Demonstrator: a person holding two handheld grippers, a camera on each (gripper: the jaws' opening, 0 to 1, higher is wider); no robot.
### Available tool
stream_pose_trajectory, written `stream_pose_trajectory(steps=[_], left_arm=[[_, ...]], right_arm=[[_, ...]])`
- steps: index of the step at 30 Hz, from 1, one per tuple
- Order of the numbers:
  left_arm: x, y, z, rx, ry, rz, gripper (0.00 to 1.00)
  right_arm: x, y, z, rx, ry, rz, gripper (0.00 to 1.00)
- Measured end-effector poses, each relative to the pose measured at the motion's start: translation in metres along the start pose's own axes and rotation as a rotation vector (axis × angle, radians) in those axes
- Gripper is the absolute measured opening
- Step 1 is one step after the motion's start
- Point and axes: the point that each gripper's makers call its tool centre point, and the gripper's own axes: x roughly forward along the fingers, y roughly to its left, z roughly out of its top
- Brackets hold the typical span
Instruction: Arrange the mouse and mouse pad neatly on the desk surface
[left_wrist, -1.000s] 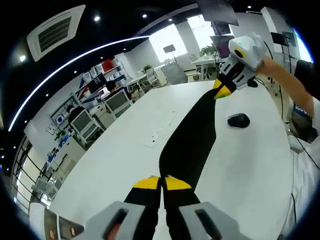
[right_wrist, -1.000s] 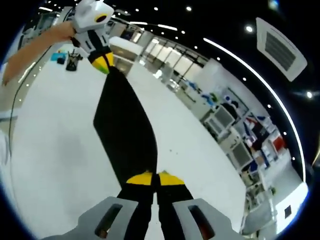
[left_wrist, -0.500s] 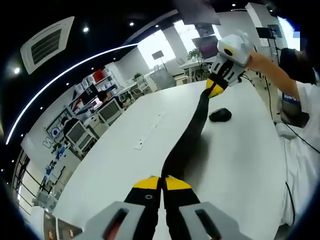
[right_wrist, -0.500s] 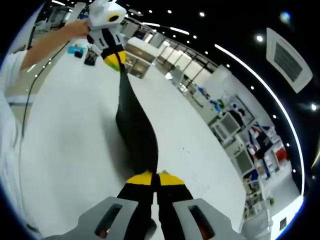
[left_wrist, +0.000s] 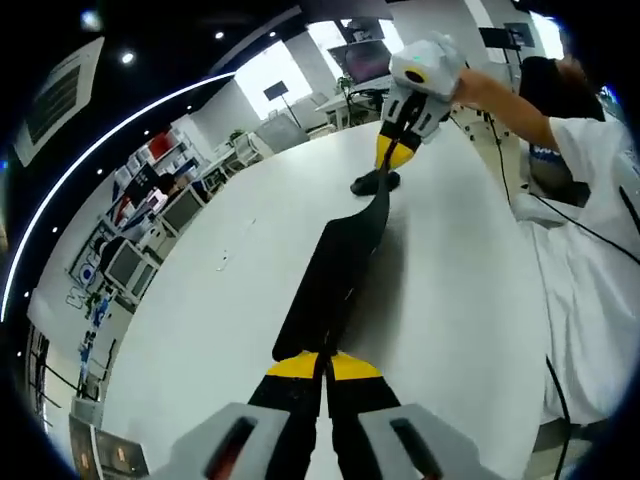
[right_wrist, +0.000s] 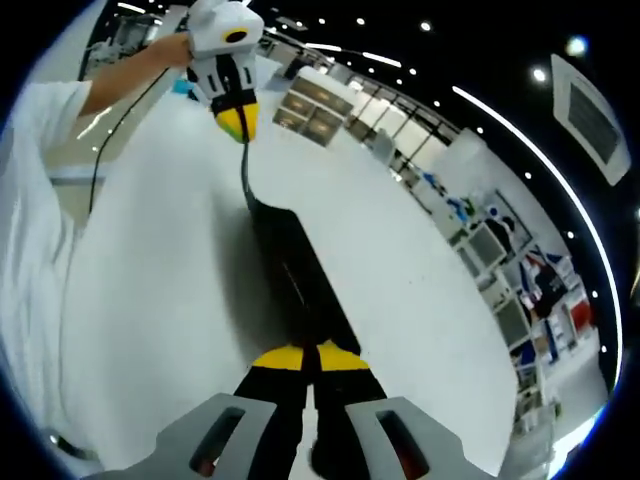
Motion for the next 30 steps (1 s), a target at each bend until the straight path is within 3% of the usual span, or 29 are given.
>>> stream_pose_trajectory(steps=[5, 15, 30], left_arm=[[0.003, -0.027, -0.009, 0.030, 0.016, -0.027, 0.03], [0.013, -0.063, -0.028, 0.041, 0.038, -0.094, 0.03], [0.014, -0.066, -0.032, 0.028, 0.030, -0.101, 0.03]], right_arm=[[0.002, 0.019, -0.013, 0.003, 0.005, 0.020, 0.02], [0.002, 0.055, -0.034, 0.013, -0.002, 0.041, 0.02], [0.012, 0.062, -0.041, 0.033, -0.036, 0.033, 0.02]])
